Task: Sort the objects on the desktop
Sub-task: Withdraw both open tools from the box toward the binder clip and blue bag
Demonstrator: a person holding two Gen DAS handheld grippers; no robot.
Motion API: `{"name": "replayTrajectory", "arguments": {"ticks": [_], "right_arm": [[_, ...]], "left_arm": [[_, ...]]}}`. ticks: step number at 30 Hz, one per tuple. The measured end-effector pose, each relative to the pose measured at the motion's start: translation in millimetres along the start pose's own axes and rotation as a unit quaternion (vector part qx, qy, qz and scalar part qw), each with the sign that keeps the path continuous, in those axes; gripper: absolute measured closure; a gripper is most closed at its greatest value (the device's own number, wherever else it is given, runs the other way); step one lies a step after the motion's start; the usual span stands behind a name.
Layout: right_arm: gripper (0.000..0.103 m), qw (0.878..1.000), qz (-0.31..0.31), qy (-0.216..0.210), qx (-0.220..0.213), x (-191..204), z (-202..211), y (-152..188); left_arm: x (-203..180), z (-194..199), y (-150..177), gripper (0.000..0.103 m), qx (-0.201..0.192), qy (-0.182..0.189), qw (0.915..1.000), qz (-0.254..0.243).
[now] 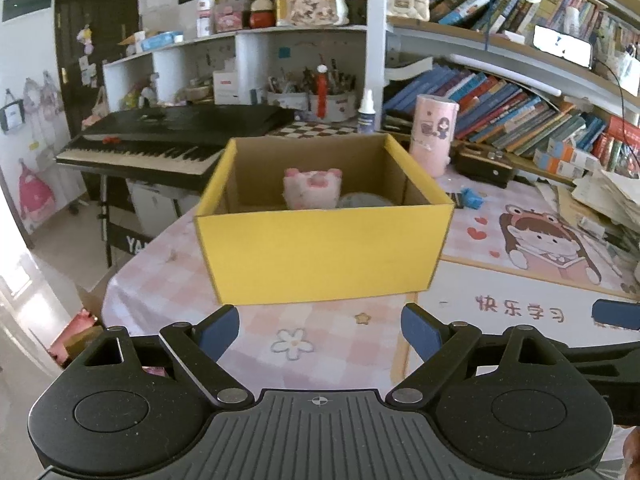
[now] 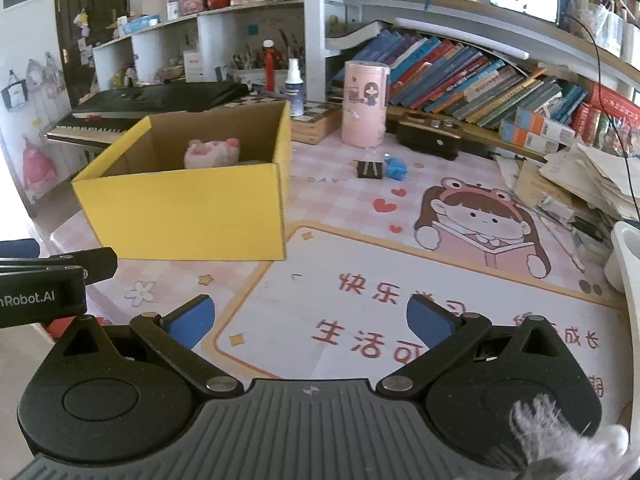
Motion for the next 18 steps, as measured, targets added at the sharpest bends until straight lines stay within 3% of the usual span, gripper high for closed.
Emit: {"name": "replayTrajectory", "arguments": {"ticks": [18], "right_arm": [[0.000, 1.000, -0.004, 0.001, 0.026, -79.7, -54.2, -21.7]], "left_arm": [[-78.1, -61.8, -29.1, 0.012, 0.022, 0.004, 0.9997, -0.011]]}}
Point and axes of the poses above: each gripper's, at about its wrist camera, not at the fingertips, and z roughly against the way its jaws point, x to its left, y to its underside, the point moved 4 cm from there along -z, roughly the way its jaws point, and after that the axes turned 10 degrees about y, right-handed, at the moved point
